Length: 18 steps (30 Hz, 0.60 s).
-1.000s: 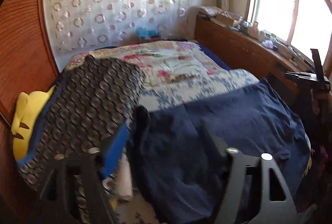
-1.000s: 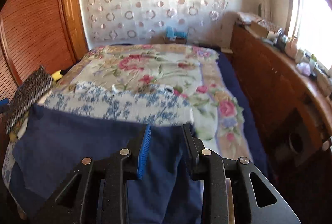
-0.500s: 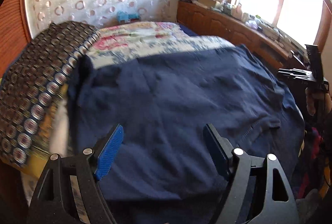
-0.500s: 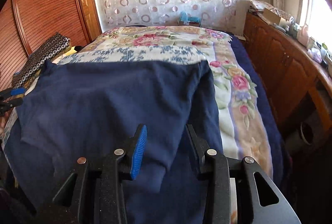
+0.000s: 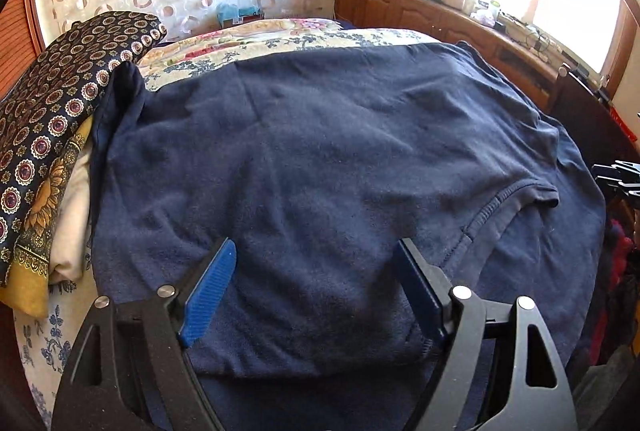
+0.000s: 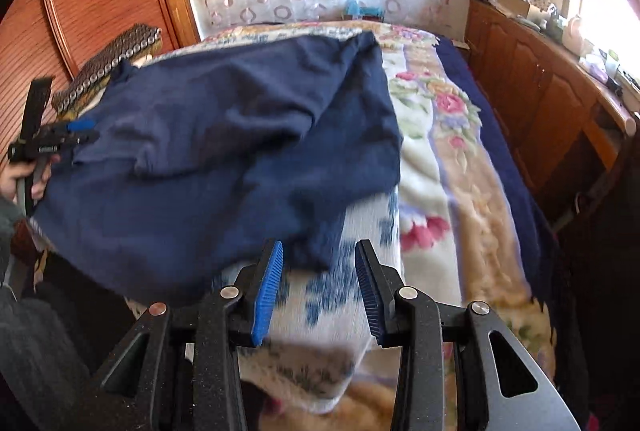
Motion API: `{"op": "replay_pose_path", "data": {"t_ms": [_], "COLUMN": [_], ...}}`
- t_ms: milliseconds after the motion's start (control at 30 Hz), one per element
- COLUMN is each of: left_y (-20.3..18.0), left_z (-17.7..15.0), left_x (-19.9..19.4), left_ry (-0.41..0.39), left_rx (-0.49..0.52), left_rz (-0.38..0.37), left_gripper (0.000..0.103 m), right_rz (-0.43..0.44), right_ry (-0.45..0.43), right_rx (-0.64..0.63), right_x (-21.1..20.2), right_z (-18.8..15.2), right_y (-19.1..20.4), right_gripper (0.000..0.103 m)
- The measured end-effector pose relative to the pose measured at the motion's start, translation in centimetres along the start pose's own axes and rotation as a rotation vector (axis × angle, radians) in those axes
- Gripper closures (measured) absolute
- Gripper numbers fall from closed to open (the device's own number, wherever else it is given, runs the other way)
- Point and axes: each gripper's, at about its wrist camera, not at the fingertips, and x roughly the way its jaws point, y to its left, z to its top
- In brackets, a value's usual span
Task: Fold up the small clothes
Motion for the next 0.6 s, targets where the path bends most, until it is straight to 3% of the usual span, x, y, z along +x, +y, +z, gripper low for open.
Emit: {"op": "replay_pose_path", "data": {"t_ms": [200,367,500,600], "left_y": [-1.0,-0.9,-1.0,-1.0], "left_z": [0.0,0.0,0.0,0.0], "left_x": [0.7,0.7,0.7,0.8], "left_ry": [0.027,0.03,0.03,0.031], "left_rx": [0.055,0.058,0.061,0.061], "left_rz": [0.02,0.017,0.022,0.023], "left_gripper": [0.008,0.007,0.007,0.007], "right_rz": [0.018,-0.009,-0.032,-0.037], "right_ry": [-0.015,-0.022,-0.022,-0.004], "right_rx": [0.054,0.036,0.02,-0.023], "right_x": [0.6,1.4,1.7,2.1], "right_z": [0.4,-0.2,-0.5,-0.7], "right_y": [-0.8,-0.1,0.4,0.8], "right_gripper": [0.064,0.069,0.09,0.096]}}
